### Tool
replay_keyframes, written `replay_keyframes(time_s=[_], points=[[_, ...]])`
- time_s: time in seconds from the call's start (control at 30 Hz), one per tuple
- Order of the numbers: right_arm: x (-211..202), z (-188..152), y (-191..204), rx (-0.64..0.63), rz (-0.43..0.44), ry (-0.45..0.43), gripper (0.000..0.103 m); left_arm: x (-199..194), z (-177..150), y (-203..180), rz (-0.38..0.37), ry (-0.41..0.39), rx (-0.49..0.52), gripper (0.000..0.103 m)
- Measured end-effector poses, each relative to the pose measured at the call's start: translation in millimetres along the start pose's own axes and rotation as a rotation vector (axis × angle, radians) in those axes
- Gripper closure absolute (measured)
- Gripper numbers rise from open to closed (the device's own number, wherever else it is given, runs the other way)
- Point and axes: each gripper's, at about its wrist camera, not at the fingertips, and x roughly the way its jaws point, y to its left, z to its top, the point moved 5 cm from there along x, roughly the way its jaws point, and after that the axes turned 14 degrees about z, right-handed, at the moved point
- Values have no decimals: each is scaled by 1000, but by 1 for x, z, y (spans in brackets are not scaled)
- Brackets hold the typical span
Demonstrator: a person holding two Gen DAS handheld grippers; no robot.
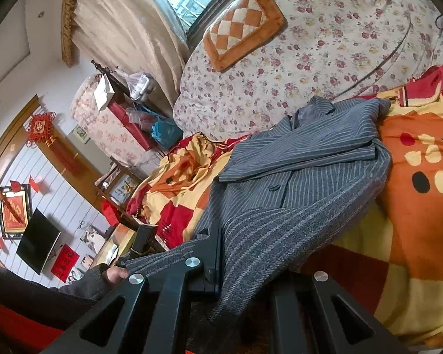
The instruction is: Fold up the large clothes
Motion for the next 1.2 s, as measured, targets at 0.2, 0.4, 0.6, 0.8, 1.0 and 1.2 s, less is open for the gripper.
replay_keyframes(time_s=[0.2,0.4,0.6,0.8,1.0,1.2], points=[[-1,-1,-3,7,-7,-3,96,-6,-14,-14,35,31,57,98],[-6,3,-7,12,-13,-32,96,-81,-6,-30,-134,-85,88,100],[-10,18,-10,7,-36,-73,96,-135,45,-26,-339,-301,-26,100],[-9,58,-29,30,-97,-121,96,-143,114,13,-395,-408,-258,100],[-6,117,-90,152,-154,-215,96,-131,188,61,-278,-464,-470,100],[24,167,-156,203,-245,-264,96,-100,255,90,-110,-488,-500,100]])
